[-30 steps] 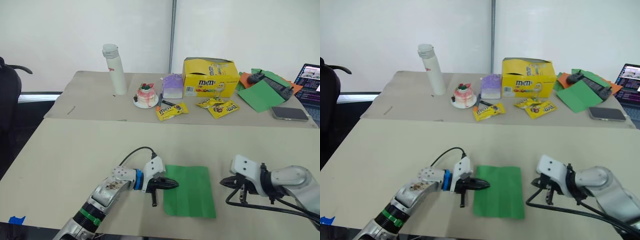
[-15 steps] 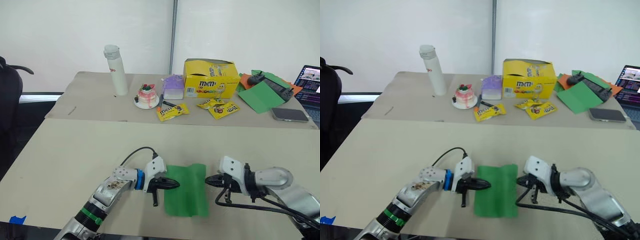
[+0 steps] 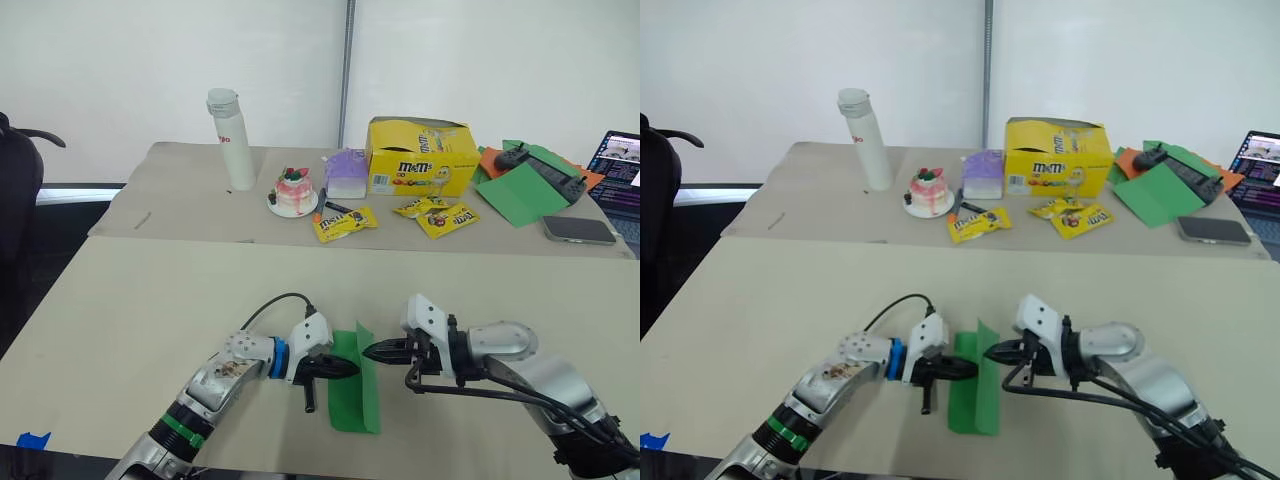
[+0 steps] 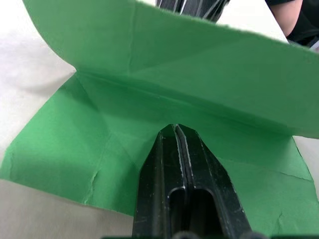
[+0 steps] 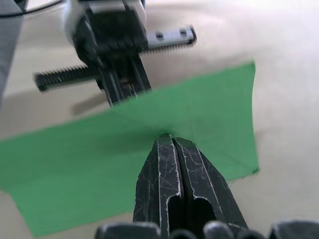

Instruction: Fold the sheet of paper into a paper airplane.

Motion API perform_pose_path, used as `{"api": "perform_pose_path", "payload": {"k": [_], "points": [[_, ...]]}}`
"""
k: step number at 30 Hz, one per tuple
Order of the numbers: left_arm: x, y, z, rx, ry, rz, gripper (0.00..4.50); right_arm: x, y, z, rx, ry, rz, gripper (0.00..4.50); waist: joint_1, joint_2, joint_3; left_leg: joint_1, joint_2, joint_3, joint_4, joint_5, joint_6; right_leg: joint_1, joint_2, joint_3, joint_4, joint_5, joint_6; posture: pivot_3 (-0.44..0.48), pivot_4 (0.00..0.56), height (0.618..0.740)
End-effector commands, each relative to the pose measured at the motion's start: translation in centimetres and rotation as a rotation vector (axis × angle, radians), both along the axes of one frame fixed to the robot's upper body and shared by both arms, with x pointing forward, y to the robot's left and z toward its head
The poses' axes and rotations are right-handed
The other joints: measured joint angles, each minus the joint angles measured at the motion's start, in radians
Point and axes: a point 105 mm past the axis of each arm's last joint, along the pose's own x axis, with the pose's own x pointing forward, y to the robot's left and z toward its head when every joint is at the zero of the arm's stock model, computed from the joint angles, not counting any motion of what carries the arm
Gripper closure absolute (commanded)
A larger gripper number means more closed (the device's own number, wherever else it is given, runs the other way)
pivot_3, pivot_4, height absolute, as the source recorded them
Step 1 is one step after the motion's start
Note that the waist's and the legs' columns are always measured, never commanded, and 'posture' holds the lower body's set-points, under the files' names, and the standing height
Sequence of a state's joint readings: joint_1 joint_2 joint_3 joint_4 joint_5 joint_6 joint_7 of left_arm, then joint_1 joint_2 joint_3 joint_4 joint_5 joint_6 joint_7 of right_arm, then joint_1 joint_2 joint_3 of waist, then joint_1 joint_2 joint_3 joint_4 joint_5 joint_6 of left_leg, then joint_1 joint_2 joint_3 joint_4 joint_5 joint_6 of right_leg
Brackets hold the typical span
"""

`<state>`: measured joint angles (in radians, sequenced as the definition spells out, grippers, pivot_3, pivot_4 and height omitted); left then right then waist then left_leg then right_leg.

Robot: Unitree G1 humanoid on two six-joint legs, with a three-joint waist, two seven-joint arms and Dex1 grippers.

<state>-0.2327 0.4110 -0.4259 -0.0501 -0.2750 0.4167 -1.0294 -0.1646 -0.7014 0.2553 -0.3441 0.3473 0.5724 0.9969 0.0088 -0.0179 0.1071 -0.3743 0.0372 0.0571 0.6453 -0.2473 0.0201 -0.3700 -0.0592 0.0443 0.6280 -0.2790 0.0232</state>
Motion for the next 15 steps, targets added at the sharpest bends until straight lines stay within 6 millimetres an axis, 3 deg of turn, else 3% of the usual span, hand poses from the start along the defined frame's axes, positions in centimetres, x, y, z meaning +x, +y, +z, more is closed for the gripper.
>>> {"api": "perform_pose_path", "payload": {"k": [1,5,9,12,15], "points": [[0.4,1.8,-1.0,0.035,0.090,0.092,4.50,0.3,0.6,-0.8,-0.007,-0.012,0.019,4.44,-0.005,0.000,0.000,0.000,0.001,0.000,0.000,0.000,0.000,0.000,0.001,0.000,0.001,0.000,-0.001,0.000,0.150,0.740],[1.1,3.1,1.4,-0.012,0.092,0.130,4.50,0.4,0.7,-2.6,-0.057,0.010,0.034,4.44,-0.017,-0.001,0.000,0.000,0.002,0.000,-0.002,0.000,0.000,-0.002,0.002,0.000,0.002,-0.001,-0.002,0.000,0.150,0.740],[2.2,6.9,5.5,-0.060,0.065,0.208,4.50,0.9,0.8,-3.1,-0.073,0.011,0.035,4.44,-0.026,-0.004,0.002,0.000,0.008,-0.001,-0.002,0.000,0.000,-0.002,0.006,-0.001,0.002,-0.002,-0.003,0.000,0.150,0.740],[2.2,6.7,6.6,-0.118,0.070,0.208,4.50,0.9,0.6,-3.5,-0.090,0.011,0.040,4.44,-0.018,-0.003,0.002,0.001,0.010,0.000,-0.003,0.000,0.000,-0.001,0.006,-0.002,0.002,-0.002,-0.004,0.000,0.150,0.740],[2.1,5.2,6.8,-0.150,0.068,0.187,4.50,0.9,0.5,-3.7,-0.109,0.007,0.045,4.44,-0.013,-0.005,0.002,0.002,0.008,0.001,-0.003,0.000,0.000,0.000,0.003,-0.002,0.001,-0.002,-0.004,0.000,0.150,0.740]]}}
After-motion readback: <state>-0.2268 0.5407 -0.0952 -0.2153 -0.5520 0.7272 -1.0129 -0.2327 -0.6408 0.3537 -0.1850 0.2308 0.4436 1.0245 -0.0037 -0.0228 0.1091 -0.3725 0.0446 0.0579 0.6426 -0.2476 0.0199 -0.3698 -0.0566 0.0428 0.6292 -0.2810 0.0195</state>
